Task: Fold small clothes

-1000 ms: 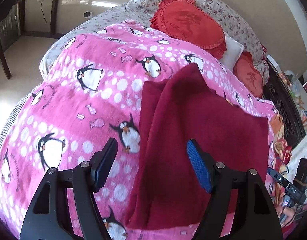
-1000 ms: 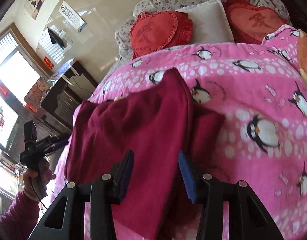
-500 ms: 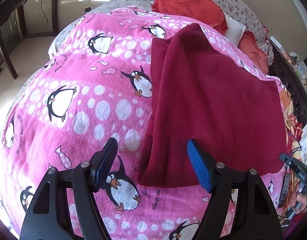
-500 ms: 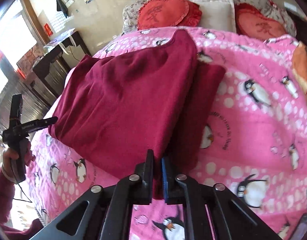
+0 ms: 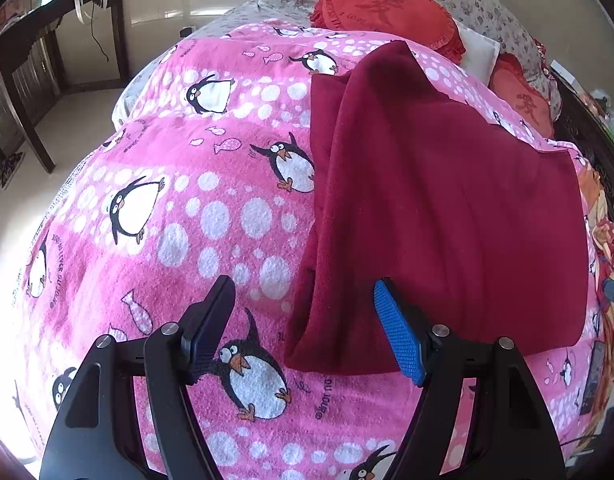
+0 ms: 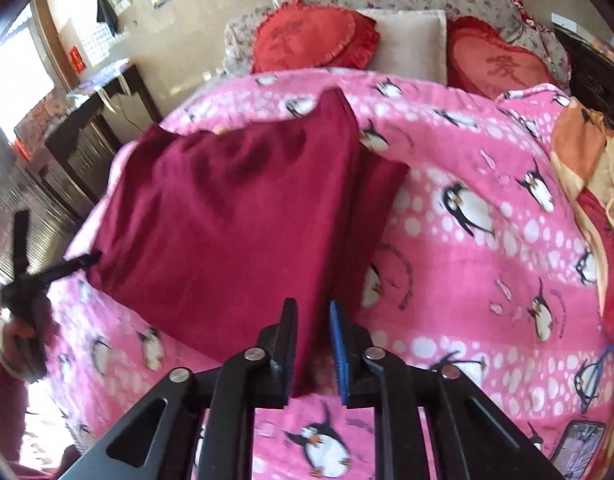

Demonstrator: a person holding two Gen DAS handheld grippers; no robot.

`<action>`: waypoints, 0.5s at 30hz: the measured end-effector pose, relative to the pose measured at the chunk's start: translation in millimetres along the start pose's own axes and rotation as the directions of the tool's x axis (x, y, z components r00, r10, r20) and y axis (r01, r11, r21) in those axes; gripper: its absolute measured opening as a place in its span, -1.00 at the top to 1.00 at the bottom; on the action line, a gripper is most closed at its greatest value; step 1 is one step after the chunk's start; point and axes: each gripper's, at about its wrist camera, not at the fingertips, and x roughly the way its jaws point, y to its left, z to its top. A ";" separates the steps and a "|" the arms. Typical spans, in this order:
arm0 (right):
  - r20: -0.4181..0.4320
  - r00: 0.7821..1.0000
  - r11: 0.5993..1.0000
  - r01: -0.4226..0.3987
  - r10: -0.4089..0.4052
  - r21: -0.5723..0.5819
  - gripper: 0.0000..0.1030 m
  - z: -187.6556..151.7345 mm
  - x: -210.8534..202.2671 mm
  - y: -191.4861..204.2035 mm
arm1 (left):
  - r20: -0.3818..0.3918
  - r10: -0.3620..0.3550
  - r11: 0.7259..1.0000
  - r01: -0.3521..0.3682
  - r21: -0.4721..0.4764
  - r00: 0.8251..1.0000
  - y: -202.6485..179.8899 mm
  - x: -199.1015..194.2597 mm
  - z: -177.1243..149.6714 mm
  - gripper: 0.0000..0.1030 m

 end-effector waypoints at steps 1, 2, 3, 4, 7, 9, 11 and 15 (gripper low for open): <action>0.011 0.999 0.999 -0.034 0.034 0.006 0.31 4.9 0.3 5.8 | 0.002 -0.003 1.000 0.003 -0.005 1.000 0.2 0.5 -0.5 -0.41; 0.021 0.998 0.998 -0.066 0.066 0.004 0.24 9.1 1.1 12.2 | 0.003 -0.004 1.000 0.004 -0.008 1.000 -0.2 0.6 -0.5 -0.41; 0.023 0.995 0.995 -0.098 0.098 -0.007 0.24 15.3 6.0 22.7 | 0.004 -0.004 1.000 0.004 -0.011 1.000 0.2 0.9 -0.8 -0.41; 0.017 0.993 0.993 -0.115 0.116 -0.024 0.24 19.9 11.8 34.0 | 0.003 -0.005 1.000 0.005 -0.012 1.000 -0.2 1.1 -1.2 -0.41; 0.010 0.990 0.985 -0.138 0.140 -0.104 0.24 37.0 36.5 70.2 | -0.008 -0.009 1.000 0.009 -0.018 1.000 1.9 2.0 -3.2 -0.41; -0.011 0.987 0.978 -0.160 0.160 -0.130 0.24 48.3 58.6 90.2 | -0.013 -0.013 1.000 0.012 -0.022 1.000 2.9 2.1 -4.5 -0.41; -0.040 0.982 0.973 -0.186 0.182 -0.136 0.24 58.6 81.4 105.8 | -0.012 -0.013 1.000 0.013 -0.021 1.000 3.4 2.0 -5.5 -0.41; -0.069 0.977 0.966 -0.209 0.201 -0.150 0.24 73.4 112.4 134.4 | -0.012 -0.009 1.000 0.009 -0.016 1.000 3.8 3.4 -6.1 -0.41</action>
